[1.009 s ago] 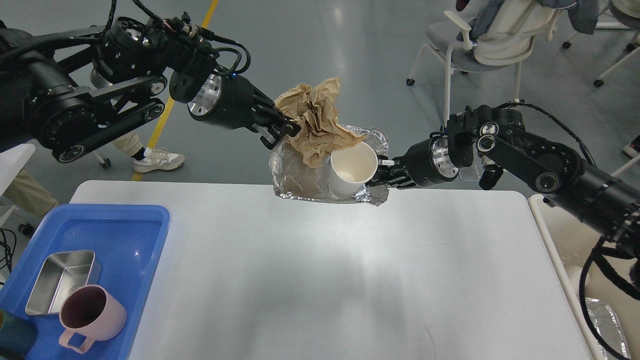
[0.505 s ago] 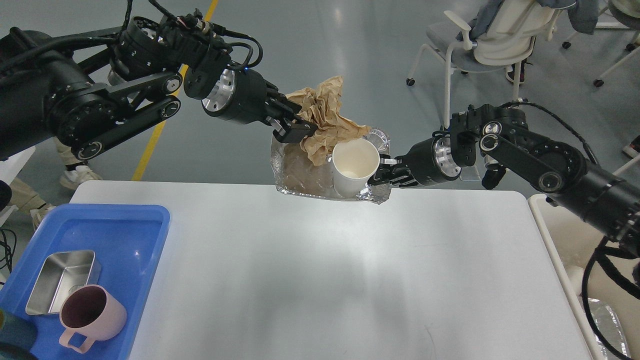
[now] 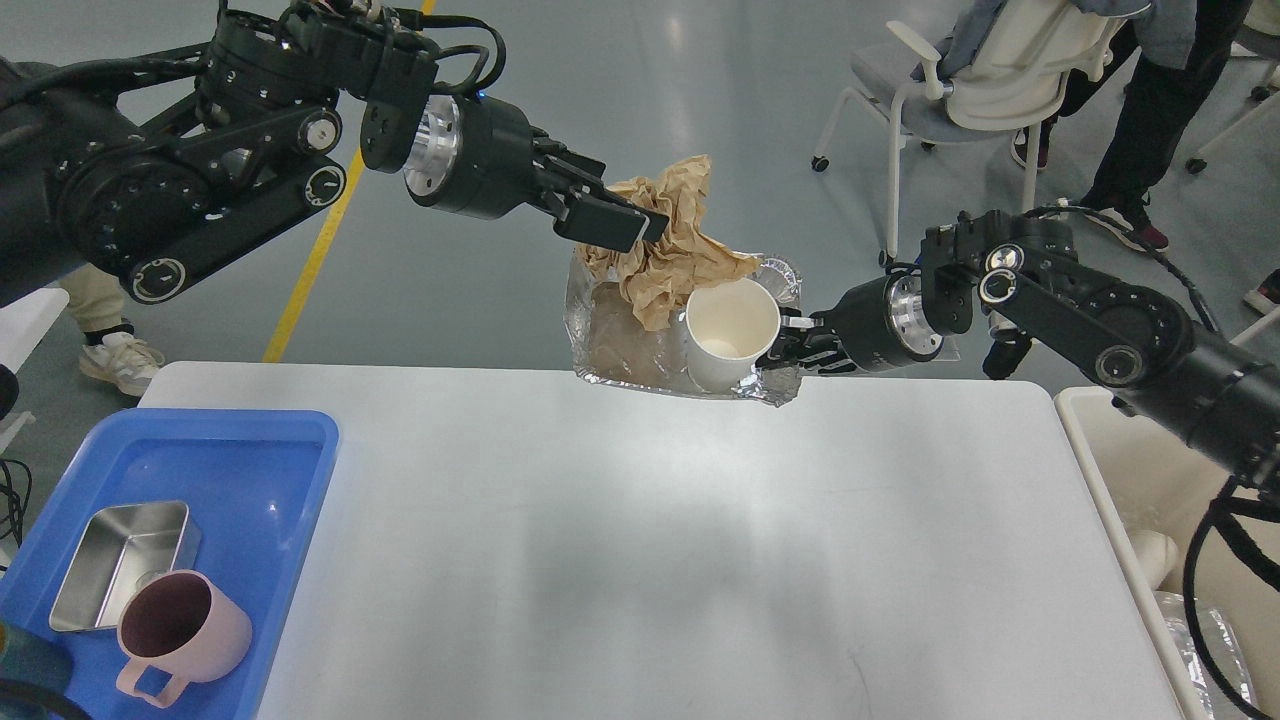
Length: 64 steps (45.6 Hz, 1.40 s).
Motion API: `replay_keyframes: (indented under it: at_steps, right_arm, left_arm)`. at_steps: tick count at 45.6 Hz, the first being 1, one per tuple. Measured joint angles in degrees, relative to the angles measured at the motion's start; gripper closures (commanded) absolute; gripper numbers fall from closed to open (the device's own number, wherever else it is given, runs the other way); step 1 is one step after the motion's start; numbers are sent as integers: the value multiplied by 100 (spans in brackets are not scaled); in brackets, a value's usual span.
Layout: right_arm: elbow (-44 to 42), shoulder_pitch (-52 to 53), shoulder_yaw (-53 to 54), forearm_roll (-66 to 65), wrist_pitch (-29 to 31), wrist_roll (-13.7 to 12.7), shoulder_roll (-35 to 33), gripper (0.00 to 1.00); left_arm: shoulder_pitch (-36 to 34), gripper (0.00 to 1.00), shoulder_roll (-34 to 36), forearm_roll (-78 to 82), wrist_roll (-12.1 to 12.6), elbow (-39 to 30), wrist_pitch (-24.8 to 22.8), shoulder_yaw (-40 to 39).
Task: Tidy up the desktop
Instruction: 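Lower the paper bag into the foil tray and release it, then retract the left gripper and carry the foil tray toward the white bin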
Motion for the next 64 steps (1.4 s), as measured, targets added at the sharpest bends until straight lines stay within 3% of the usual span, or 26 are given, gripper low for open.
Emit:
replay_keyframes:
  at_steps: [12,16,28,43,50,64]
  right_arm:
    - [1,-65,0,0,-12,0,-137,100]
    - [4,-85,0,1,-17,0,-209,100]
    - [10,-178,11,63,-19,0,-392,100]
    - [15,-326,117,117,-27,7,-647,100]
    - [57,-432,135,224,-28,6,-804,100]
    - [262,-760,230,343,-122,0,-1210,100]
  left_arm:
    - [728,3,821,-1487,897,-204,43,-769]
    - [1110,3,1108,-1658,1023,-324,149,-1200]
    - [2925,3,1578,-2237,1083,-550,425,-3235]
    - [5580,3,1238,-3099,1087,-554,955,-5573]
    - [6295,3,874,-3527,1048,-555,1381,-6258]
    - [6802,3,-51,-4186,891,-479,1836,-6799]
